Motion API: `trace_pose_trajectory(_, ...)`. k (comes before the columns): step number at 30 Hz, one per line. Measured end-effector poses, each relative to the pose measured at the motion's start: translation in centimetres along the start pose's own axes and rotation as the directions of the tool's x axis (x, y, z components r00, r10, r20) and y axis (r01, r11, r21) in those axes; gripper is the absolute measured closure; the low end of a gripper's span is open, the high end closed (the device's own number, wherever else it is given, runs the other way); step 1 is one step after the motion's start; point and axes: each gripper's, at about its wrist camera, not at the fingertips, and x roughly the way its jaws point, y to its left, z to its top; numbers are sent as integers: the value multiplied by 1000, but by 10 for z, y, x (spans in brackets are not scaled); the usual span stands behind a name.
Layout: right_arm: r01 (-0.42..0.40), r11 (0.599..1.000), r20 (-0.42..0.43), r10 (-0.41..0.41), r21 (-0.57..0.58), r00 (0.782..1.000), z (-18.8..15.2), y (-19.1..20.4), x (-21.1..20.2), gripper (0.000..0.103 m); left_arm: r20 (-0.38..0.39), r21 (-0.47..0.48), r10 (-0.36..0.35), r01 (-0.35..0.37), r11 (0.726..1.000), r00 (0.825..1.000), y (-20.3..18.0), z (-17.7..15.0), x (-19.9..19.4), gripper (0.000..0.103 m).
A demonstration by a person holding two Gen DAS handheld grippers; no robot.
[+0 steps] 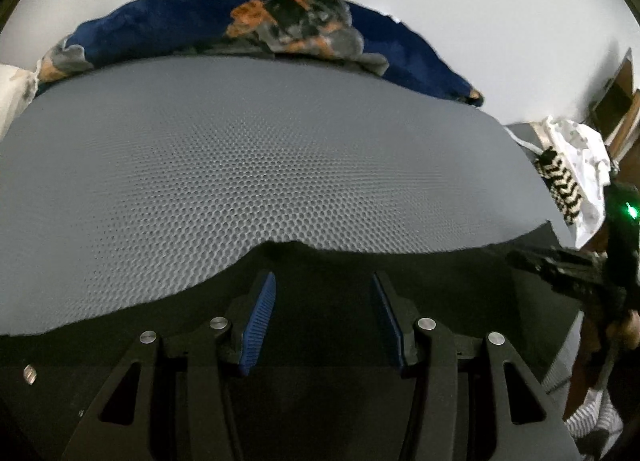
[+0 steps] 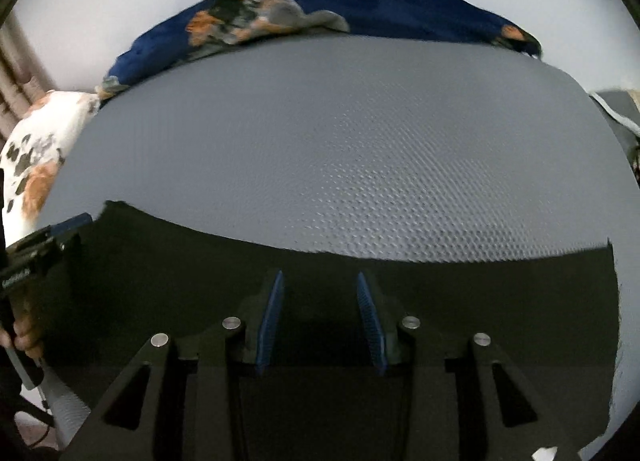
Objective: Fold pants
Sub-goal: 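Grasp the trouser edge with both tools and lift it slightly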
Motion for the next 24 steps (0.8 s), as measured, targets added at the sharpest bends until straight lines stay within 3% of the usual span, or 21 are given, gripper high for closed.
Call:
trace_pose_trajectory(5,62,998,49,-63,16,997,1,-17,14,70,-38,-32,83,-84,996,996,11,6,31,53)
trace_pose_trajectory(10,53,994,73,-60,96,996,-3,-41,2,70,-26,-22,112,-113,993,993,10,3,24,53)
trace_pose_trajectory(16,88,975,74,-105,204,992,-51,-91,-24,68,-7,18,83,-82,996,997,-7,-23,-6,53)
trace_pose_trajectory(20,119,960,45,-134,254,990,-96,-130,-40,68,-57,38,53,-51,998,997,-21,-44,-10,53)
trace_pose_trajectory(24,153,953,22,-164,262,986,-117,-164,-55,73,-126,63,58,-50,997,990,-29,-68,-6,52)
